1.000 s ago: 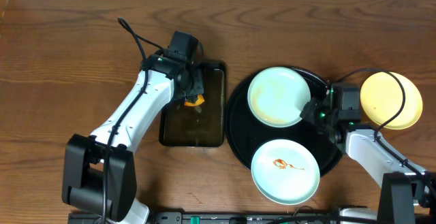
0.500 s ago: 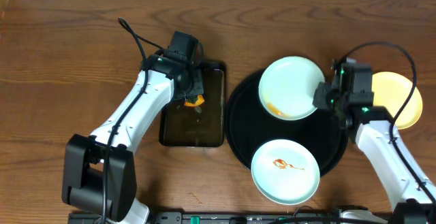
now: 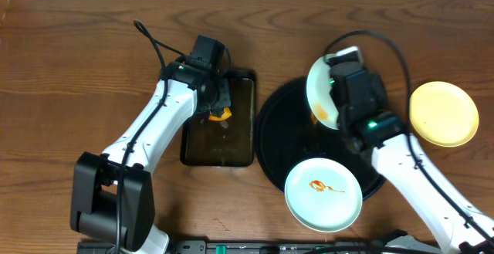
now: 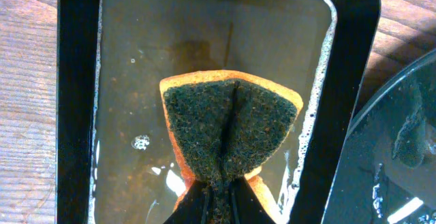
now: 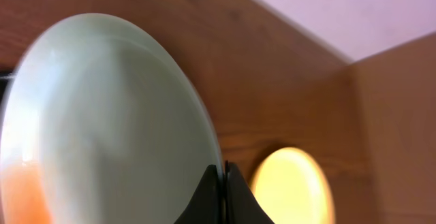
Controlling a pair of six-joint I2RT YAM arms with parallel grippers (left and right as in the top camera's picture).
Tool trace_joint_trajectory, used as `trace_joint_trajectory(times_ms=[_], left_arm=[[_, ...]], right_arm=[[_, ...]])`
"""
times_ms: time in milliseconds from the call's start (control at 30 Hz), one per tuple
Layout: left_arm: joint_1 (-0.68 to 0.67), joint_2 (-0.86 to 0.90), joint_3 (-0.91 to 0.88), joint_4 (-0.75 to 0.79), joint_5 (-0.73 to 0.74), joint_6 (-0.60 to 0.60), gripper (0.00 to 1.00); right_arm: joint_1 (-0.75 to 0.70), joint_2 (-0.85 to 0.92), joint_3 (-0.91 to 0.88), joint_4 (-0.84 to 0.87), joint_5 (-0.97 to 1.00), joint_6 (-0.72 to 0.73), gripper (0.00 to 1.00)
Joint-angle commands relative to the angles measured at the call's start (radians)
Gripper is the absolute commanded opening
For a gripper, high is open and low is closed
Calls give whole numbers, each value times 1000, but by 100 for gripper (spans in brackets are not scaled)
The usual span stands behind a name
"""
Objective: Clean dirty plates on tray and stack at the side
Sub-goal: 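Lift pale green plate with right gripper and stack on yellow plate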
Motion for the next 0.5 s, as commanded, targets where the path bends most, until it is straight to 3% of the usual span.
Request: trace_joint_trajectory(times_ms=[0, 300, 467], left_arm=[[1, -2, -10, -4, -9, 6, 7], [1, -2, -10, -3, -9, 6, 7], [1, -2, -10, -4, -9, 6, 8]], right_arm=[[79, -15, 21, 38, 220, -114, 1], [119, -15, 21, 59, 250, -103, 1], [32, -13, 21, -14, 118, 155, 1]])
